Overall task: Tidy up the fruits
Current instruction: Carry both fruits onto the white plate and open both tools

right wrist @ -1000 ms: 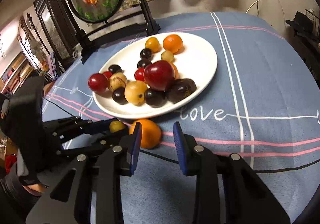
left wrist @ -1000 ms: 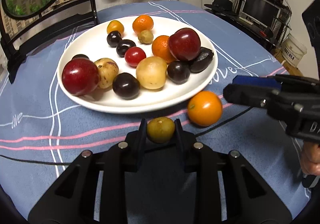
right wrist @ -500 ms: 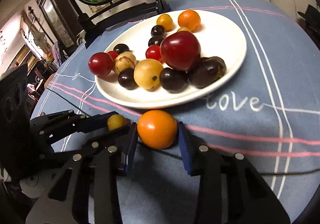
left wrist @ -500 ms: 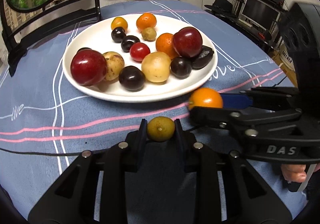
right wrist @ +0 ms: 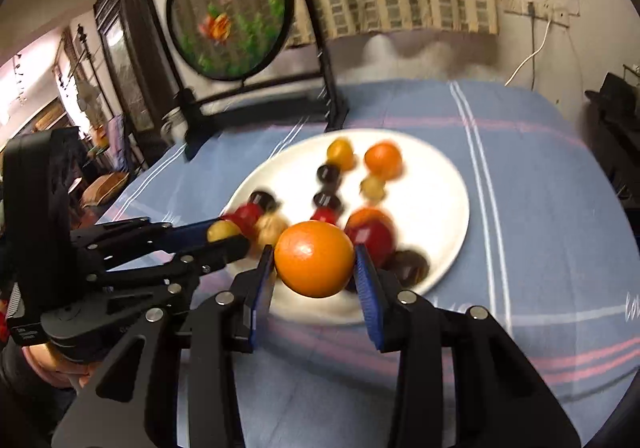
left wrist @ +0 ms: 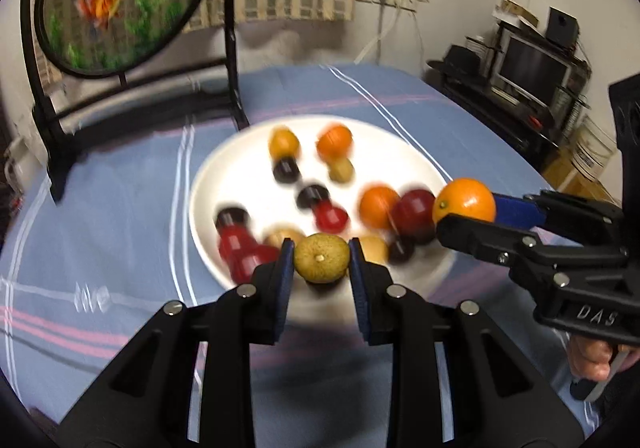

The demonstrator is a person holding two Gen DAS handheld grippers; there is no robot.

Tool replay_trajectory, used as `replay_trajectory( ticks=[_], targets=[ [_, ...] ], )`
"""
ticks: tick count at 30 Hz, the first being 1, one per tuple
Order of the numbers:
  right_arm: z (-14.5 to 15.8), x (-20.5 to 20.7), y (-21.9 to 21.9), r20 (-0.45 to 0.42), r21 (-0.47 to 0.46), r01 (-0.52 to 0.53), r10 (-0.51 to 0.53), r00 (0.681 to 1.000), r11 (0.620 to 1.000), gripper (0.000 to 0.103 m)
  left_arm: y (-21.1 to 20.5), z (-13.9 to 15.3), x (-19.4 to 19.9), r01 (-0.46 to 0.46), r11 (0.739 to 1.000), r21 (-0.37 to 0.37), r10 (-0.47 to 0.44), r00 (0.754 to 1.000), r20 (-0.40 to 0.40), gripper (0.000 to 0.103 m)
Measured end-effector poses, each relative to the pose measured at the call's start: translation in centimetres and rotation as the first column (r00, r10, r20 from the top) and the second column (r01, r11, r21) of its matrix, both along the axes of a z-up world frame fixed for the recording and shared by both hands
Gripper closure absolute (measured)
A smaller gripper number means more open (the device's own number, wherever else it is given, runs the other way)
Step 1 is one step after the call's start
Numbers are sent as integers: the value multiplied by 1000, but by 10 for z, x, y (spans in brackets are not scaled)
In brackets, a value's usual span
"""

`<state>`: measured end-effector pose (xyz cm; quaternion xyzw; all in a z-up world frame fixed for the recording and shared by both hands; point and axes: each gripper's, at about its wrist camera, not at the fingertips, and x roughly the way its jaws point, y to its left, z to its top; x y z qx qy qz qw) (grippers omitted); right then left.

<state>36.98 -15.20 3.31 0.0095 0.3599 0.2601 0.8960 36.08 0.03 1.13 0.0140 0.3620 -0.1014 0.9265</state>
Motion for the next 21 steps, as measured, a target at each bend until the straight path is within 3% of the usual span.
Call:
replay_trajectory(
  ticks=[9,10,11,13,15,18,21],
  targets=[
    [-9,56,12,-5,5,36,-36,999,999,63,2,-2,54,-67,996,66,68,998,-4,75],
    [-8,56,11,-7,8,37,-37,999,999,59,4,-2,54,-79,995,68,79,997,-3,65],
    [-6,53,10,-4,10,36,-36,999,999,49,7,-1,53,-94,993,75,94,996,3,39],
    [3,41,4,34,11,44,-44,998,999,36,12,6,41,-145,984,103,140,989,53,14],
    [11,22,-3,71,-5,32,-32,997,999,33,16,15,25,-148,984,101,141,987,75,13],
    [18,-11,-16,64,-28,9,-7,998,1000,4,20,22,-3,-140,986,88,135,989,61,6],
    [15,-55,-36,91,-34,7,-4,996,999,1,23,25,-34,-142,984,104,135,988,72,3]
  ],
)
